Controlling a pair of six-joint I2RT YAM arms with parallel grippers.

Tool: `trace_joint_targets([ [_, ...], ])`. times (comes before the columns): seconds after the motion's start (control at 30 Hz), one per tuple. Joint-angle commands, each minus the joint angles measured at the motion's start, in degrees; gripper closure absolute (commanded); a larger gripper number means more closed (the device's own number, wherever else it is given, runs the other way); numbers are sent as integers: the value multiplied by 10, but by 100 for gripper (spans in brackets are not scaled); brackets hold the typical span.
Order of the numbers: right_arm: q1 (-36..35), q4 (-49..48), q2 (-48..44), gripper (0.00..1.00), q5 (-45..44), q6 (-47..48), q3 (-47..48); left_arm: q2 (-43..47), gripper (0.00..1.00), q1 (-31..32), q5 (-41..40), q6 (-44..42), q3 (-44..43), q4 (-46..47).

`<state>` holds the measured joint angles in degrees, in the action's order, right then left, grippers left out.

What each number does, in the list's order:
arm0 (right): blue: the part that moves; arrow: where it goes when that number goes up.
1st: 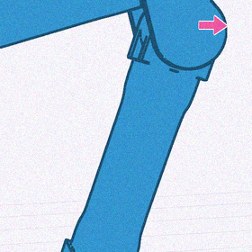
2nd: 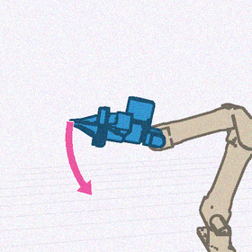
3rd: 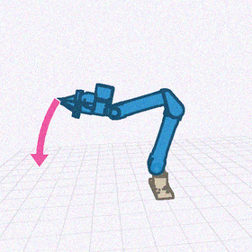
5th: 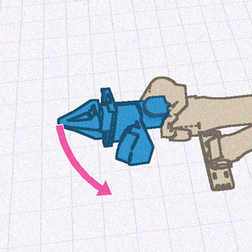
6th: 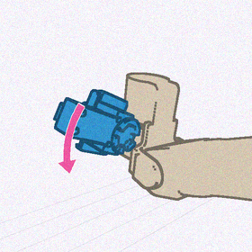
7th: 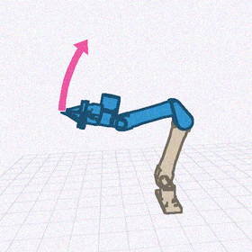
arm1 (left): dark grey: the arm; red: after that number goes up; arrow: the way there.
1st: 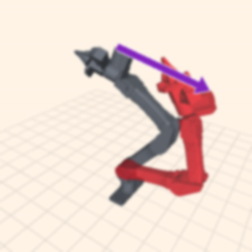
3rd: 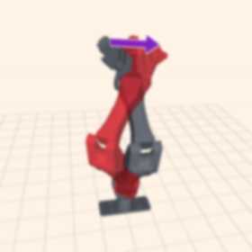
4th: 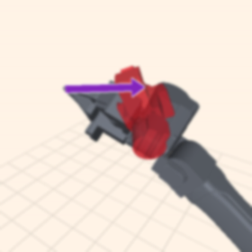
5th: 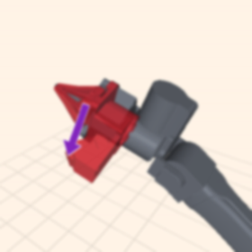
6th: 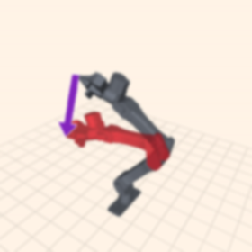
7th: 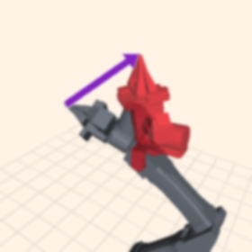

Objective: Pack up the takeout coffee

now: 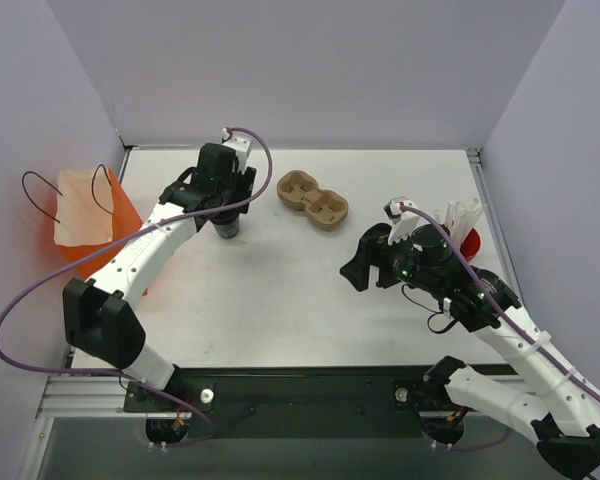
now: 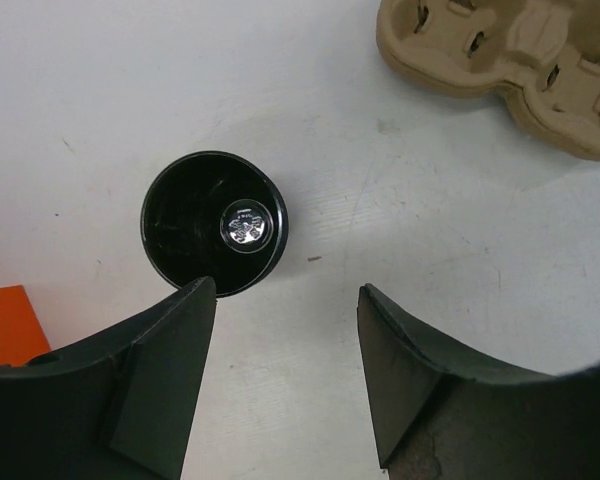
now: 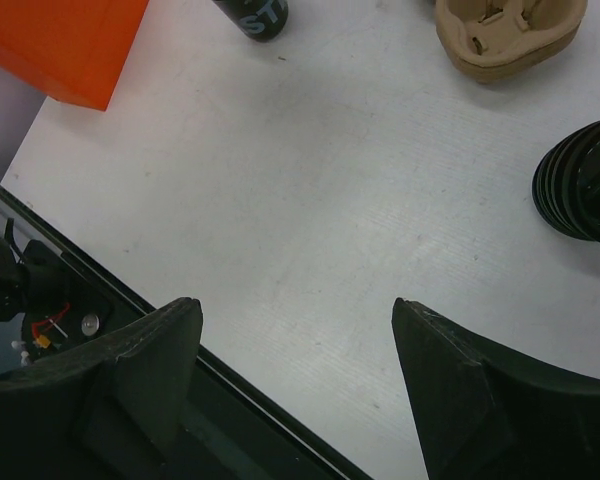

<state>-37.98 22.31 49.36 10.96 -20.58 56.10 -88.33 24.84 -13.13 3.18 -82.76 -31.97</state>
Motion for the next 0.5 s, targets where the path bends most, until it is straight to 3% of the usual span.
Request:
trace_joint_targets([
  [0.0,-5,-2,-19,22,5,14,-8,-28,32,-7,50,-12,-36,-6],
  [0.47,-4,-2,-20,23,-2,26,-12,-110,47,-37,73,-27,-36,27],
])
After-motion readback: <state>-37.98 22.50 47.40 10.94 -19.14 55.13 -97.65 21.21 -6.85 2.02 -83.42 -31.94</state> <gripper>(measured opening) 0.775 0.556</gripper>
